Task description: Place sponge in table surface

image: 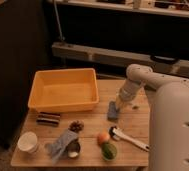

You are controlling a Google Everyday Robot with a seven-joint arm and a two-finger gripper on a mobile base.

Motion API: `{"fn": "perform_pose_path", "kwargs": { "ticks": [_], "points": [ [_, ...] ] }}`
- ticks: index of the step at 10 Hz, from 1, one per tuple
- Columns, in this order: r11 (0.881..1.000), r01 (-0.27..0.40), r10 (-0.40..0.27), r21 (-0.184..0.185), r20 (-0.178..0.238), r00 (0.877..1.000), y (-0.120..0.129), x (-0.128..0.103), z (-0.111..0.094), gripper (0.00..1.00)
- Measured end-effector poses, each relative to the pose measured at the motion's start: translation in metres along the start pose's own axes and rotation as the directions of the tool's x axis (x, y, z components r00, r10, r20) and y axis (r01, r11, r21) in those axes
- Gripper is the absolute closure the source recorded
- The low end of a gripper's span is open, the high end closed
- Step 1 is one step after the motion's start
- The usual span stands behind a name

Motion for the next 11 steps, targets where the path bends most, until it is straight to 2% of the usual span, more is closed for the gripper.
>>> {"fn": "perform_pose_path", "kwargs": {
  "ticks": [6,7,10,11],
  "points": [
    [1.0,-0.024,0.023,-0.012,-0.072,0.997,-0.003,-0.009,0.005,0.26],
    [0.999,-0.021,0.019,-0.025,-0.081,0.997,-0.002,-0.009,0.004,0.21],
    [0.987,-0.002,-0.017,-0.159,-0.118,0.993,0.003,-0.004,-0.007,0.2],
    [0.984,0.009,-0.033,-0.177,-0.132,0.991,0.009,-0.003,-0.009,0.2]
  ]
}}
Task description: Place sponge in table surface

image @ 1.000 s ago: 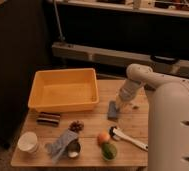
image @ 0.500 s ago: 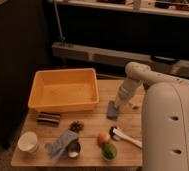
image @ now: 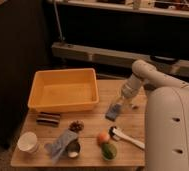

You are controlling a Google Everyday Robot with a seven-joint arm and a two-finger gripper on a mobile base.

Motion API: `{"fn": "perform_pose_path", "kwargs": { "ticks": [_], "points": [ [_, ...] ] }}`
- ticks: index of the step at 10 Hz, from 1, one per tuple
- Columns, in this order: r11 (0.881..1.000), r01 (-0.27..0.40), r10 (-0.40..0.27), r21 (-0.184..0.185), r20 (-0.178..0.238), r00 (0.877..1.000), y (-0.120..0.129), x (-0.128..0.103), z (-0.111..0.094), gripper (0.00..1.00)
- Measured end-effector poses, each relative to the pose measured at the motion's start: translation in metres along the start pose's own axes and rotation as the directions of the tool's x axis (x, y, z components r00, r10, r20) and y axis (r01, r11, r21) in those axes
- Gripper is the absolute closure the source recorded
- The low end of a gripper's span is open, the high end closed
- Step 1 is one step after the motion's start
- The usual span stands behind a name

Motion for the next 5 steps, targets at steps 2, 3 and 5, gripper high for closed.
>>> {"fn": "perform_pose_path", "kwargs": {
  "ticks": [2,3,5],
  "points": [
    [0.995,0.017,-0.014,0.101,-0.032,0.999,0.006,0.002,-0.004,0.2],
    [0.984,0.027,-0.021,0.174,-0.035,0.999,0.011,0.002,-0.01,0.2],
    [0.947,0.048,-0.037,0.316,-0.042,0.998,0.021,0.005,-0.028,0.2]
  ]
}}
